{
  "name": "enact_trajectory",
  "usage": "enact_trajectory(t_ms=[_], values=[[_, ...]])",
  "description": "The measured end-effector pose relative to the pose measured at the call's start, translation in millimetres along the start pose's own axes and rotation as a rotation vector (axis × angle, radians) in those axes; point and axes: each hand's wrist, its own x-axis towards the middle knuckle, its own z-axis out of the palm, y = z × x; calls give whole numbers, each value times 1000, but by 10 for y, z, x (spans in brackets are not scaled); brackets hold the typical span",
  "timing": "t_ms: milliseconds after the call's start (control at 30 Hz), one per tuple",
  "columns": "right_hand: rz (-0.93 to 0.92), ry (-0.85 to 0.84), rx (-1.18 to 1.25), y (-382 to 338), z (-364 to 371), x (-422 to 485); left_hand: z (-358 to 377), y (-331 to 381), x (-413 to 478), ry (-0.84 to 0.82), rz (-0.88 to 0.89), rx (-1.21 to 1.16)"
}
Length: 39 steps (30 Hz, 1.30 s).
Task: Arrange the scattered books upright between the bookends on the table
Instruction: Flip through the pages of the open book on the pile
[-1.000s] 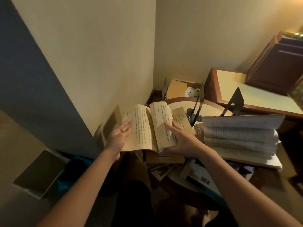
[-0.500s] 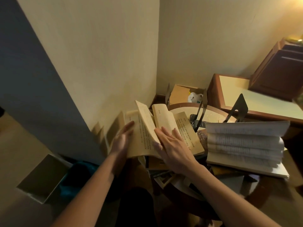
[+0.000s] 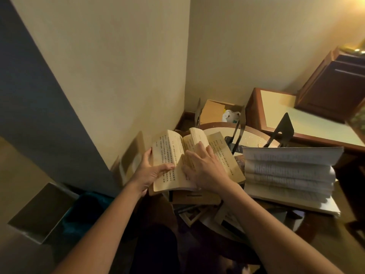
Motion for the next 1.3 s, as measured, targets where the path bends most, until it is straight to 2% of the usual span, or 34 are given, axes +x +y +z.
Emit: enact_trajectory(t_ms=[233,400,467,567,633,967,1300], values=[[106,-153,-2,129,27,107,-36,-183,15,-41,-115,-2],[141,-141,-170,144,239,93,106,-248,-44,36,-141,302],[133,-130,-178,161,265,109,227,-308,-86,86,-7,601],[123,-140,-178,189,288,127,373,-484,-105,104,392,892],[128,-147,-194,197,306,129,434,-529,-75,83,444,913],[127,-156,-216,206,313,124,410,-211,420,117,300,1095],[120,-111,-211,210,345,103,465,-521,-531,130,333,1163]])
